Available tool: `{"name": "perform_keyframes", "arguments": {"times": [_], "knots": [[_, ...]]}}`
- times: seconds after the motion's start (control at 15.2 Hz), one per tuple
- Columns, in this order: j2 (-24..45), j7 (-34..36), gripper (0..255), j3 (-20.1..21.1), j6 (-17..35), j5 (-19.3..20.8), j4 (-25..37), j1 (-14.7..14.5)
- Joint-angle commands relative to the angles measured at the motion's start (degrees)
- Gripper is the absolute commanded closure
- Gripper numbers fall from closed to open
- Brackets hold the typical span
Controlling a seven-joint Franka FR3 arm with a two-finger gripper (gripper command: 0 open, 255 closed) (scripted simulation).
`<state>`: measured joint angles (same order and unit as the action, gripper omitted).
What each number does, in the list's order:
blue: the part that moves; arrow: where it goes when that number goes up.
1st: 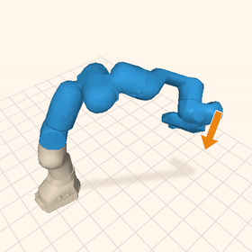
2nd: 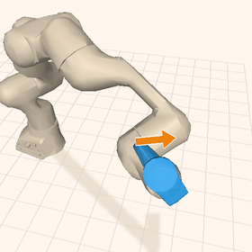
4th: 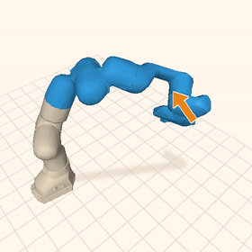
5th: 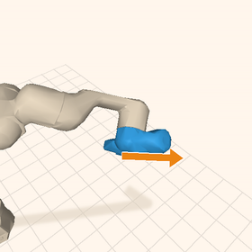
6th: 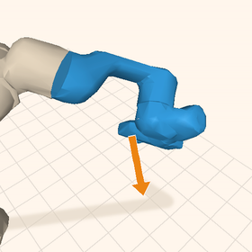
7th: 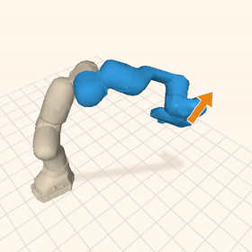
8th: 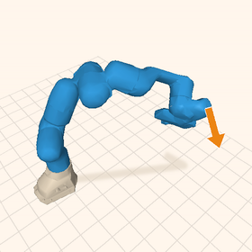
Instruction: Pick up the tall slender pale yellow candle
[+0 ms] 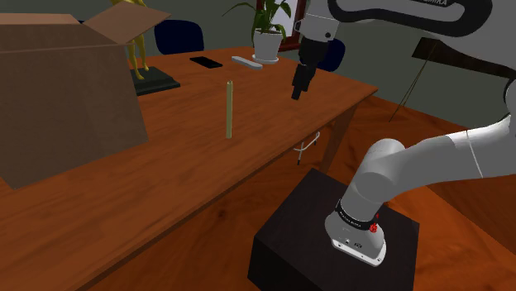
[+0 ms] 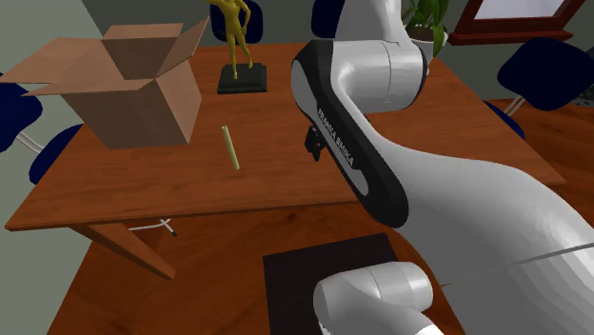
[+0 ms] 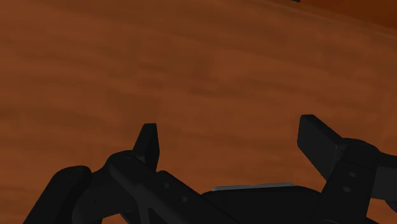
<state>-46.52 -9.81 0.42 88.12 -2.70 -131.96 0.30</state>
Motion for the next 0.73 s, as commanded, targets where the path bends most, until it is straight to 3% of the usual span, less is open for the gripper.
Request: {"name": "perform_keyframes", "arguments": {"times": [0.0, 0.66], "knots": [[0.0, 0.0, 0, 0.0, 0.0, 0.0, 0.0, 0.0], [11.64, 12.31, 0, 11.61, -3.08, -5.32, 14.72, -2.67]]}}
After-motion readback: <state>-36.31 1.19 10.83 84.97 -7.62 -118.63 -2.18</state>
